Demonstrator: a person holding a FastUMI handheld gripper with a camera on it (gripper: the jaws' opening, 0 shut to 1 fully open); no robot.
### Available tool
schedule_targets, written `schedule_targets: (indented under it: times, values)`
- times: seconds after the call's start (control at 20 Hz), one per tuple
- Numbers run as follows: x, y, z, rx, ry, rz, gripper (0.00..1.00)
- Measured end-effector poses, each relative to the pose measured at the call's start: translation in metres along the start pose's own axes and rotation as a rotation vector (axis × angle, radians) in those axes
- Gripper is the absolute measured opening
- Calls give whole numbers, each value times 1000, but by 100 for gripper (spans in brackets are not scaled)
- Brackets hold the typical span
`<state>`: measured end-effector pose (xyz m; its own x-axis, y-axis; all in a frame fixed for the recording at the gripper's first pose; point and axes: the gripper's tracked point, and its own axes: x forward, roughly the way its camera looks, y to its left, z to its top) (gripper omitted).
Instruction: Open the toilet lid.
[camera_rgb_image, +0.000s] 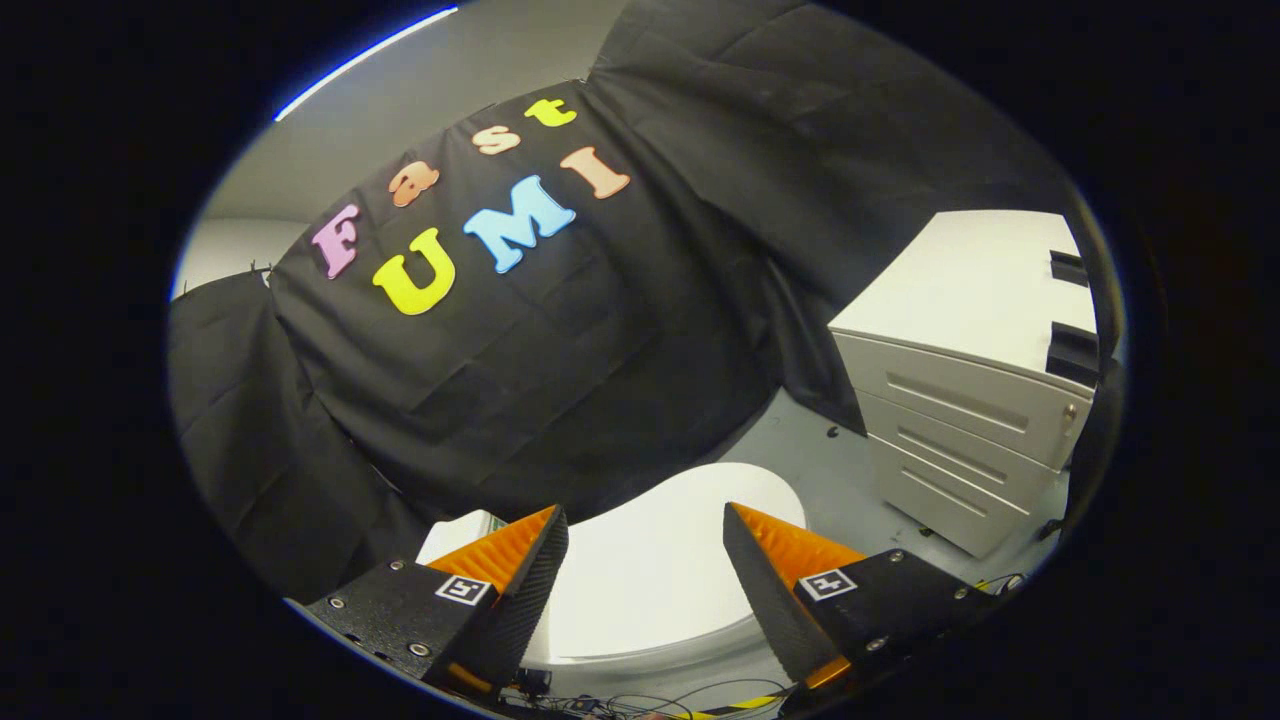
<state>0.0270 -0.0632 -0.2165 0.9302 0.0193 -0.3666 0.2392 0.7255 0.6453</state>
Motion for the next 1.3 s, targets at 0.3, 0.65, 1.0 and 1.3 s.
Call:
schedule_targets:
  times: [0.3, 0.65, 1.0, 1.3]
  values:
    - [15, -61, -46, 45, 79, -95, 95]
    - [21, -104, -101, 67, 164, -183, 95]
    - [31, -137, -139, 233, 208, -219, 94]
    - [48, -164, -153, 316, 233, -235, 94]
